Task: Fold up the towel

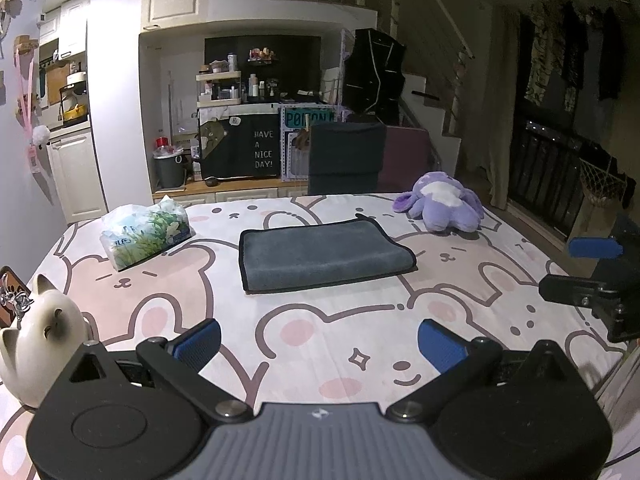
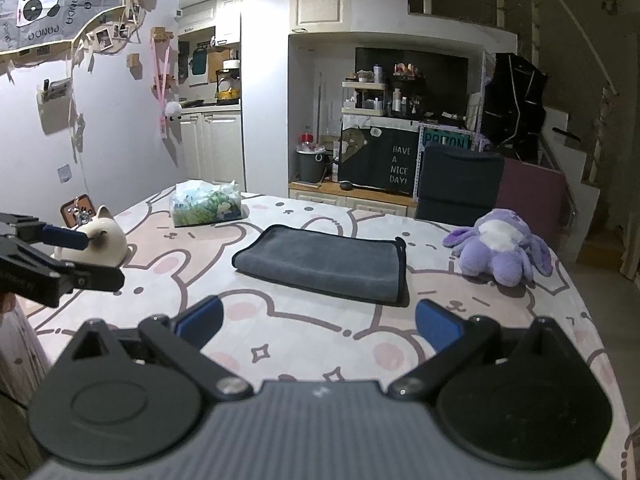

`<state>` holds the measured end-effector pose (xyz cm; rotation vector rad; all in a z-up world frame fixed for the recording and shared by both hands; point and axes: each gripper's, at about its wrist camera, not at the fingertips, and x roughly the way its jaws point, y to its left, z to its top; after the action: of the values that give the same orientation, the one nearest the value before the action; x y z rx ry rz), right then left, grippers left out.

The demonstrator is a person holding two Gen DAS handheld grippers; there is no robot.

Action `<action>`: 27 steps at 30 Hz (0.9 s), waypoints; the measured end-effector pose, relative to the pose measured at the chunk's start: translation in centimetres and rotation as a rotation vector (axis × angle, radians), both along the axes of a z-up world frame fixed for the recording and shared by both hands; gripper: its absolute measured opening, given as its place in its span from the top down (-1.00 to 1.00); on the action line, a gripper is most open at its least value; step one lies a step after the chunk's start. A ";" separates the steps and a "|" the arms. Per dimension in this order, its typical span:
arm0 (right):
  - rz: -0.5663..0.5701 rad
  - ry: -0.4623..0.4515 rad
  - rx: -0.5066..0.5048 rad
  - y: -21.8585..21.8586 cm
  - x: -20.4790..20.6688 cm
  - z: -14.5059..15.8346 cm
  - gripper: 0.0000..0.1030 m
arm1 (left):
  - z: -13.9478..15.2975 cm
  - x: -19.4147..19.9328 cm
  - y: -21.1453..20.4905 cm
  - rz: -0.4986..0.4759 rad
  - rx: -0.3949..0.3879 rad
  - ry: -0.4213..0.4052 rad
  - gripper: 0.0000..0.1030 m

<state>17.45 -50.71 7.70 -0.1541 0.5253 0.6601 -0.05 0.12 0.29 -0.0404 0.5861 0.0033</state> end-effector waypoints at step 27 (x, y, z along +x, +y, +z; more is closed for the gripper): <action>0.013 0.000 -0.013 0.1 -0.1 -0.5 -0.99 | 0.1 0.1 0.1 0.000 0.002 -0.004 -1.00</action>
<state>17.38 -50.59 7.20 -0.1696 0.5289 0.6693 0.02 0.17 0.37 -0.0387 0.5820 0.0040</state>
